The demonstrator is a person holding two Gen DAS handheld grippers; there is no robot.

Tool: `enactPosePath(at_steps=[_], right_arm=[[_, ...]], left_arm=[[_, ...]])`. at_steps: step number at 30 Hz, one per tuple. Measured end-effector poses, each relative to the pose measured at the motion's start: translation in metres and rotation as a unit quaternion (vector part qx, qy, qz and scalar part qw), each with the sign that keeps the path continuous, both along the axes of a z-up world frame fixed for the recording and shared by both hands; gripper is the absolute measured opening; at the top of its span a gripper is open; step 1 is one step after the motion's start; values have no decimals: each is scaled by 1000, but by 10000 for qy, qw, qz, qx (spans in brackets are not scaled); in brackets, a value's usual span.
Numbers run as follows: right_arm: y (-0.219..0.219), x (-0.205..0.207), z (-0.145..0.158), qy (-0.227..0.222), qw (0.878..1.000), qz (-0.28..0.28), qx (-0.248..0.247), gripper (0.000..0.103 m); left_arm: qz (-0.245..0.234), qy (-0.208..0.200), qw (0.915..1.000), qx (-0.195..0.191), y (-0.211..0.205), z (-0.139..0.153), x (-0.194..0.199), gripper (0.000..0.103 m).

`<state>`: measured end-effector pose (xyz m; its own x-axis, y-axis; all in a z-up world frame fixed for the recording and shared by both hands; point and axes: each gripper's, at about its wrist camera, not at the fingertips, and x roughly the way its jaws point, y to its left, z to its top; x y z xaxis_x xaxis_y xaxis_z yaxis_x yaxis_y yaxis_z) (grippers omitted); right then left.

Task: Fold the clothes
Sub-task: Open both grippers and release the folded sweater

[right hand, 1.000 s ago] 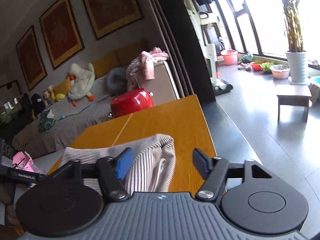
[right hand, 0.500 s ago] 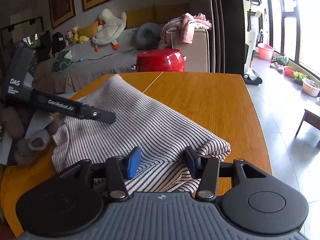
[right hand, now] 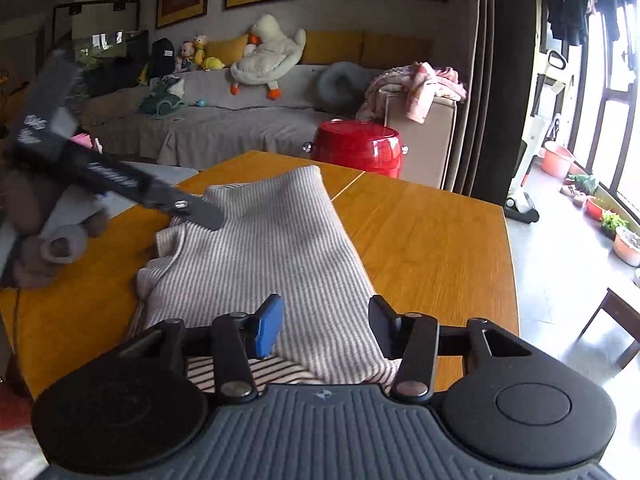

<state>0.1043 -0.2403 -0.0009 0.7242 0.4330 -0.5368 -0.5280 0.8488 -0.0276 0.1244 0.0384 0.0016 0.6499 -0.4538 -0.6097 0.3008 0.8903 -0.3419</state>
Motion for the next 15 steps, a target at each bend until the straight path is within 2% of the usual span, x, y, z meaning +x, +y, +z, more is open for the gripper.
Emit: enactPosePath(at_steps=[2,5,8,15], right_arm=[[-1,13,-7,114,9999,-62,-49,47],[2,25,-29,392,9991,-136,-102,47],[-2,17,-35,316,9992,-224,75,47],[3,-10,-35,194,9992,-354,-1,47]], left_arm=[[-232,300,9990,-228,0,-9,-6,60],[-286,459,9985,-122,-2,-24,-1,60],[-220,468,9986,65,-2,-35,13,60],[-169,340,9993,-60,-18,-42,61,60]])
